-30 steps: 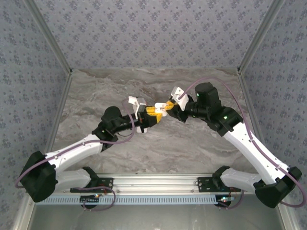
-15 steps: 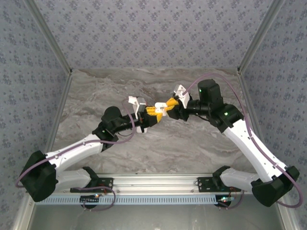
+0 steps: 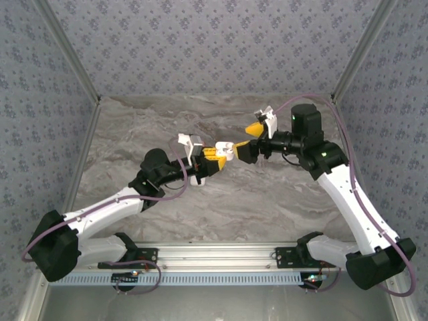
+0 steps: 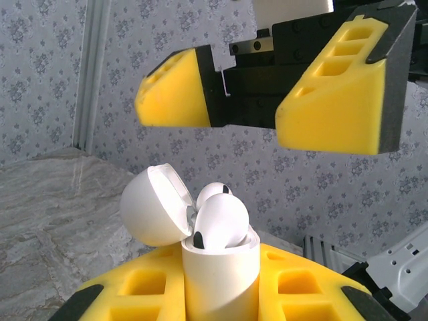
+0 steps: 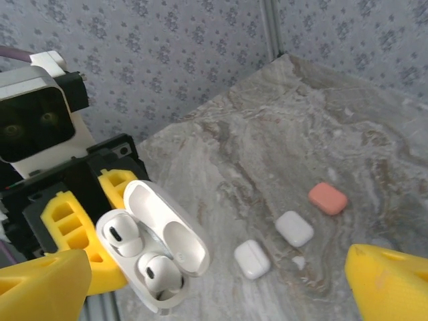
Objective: Insert wireless bluetooth earbuds into charging case
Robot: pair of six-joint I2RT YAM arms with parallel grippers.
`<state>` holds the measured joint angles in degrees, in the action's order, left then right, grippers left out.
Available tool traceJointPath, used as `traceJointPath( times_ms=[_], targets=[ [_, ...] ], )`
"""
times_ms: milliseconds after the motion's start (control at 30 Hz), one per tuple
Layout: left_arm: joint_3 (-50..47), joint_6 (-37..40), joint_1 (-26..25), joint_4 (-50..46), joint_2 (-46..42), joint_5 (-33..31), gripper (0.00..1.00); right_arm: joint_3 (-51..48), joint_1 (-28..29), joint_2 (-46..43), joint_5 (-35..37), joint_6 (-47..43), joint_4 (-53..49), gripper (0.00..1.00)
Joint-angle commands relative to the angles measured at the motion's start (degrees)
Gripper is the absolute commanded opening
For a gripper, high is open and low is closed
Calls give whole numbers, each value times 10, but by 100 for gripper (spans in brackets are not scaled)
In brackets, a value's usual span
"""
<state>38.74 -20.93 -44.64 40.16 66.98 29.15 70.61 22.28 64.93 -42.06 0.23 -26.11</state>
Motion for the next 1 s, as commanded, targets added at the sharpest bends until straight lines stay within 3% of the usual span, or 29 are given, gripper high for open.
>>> traceJointPath(
  times_ms=[0,333,967],
  targets=[
    [26,-1,-2,32,6,6,0,-14,9,12,-41,49,8,100],
    [30,2,-3,23,8,6,0,19,63,55,-90,37,-7,100],
    [24,8,-4,8,5,-10,0,2,71,-1,-80,26,-26,100]
  ],
)
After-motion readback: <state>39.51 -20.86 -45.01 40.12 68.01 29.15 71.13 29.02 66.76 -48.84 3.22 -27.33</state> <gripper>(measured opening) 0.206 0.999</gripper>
